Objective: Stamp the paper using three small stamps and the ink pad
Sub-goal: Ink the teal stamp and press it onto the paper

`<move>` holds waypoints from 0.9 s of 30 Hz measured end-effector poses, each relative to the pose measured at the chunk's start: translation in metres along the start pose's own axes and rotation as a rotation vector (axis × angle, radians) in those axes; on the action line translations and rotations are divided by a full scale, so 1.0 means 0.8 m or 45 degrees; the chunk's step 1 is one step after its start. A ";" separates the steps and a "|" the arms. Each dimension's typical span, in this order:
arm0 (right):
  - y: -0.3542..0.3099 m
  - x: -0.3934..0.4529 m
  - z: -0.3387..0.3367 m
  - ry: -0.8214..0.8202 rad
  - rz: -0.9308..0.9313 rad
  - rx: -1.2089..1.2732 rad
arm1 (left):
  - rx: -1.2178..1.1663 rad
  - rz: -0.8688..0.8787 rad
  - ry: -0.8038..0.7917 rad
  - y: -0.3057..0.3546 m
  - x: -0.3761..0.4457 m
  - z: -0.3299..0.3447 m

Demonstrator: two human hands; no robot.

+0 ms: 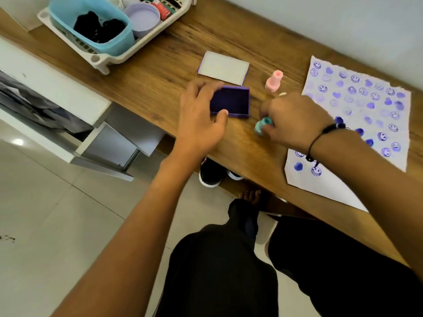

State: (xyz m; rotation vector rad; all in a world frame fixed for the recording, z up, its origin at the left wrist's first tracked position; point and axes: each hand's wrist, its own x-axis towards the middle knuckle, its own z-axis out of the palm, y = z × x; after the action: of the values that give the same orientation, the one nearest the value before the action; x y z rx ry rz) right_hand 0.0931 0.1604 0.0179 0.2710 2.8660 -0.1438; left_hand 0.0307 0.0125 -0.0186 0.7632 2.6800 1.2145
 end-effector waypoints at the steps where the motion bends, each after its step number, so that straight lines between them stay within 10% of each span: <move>1: 0.002 -0.002 0.005 0.065 0.029 0.051 | -0.097 -0.074 0.029 0.004 -0.003 0.002; 10: -0.007 -0.025 0.001 0.176 0.362 1.589 | -1.089 -0.570 -0.263 0.033 -0.022 0.012; 20: -0.023 -0.020 0.008 0.214 0.302 1.633 | -1.190 -0.778 -0.165 0.026 -0.025 0.003; 27: -0.031 0.009 0.008 0.487 0.129 1.045 | -1.264 -0.902 0.113 0.000 -0.021 -0.008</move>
State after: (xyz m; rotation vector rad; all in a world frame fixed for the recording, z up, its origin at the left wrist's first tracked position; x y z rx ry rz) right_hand 0.0832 0.1368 0.0113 0.6456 2.9737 -1.3837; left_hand 0.0434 0.0003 -0.0162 -0.3479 1.6855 1.9846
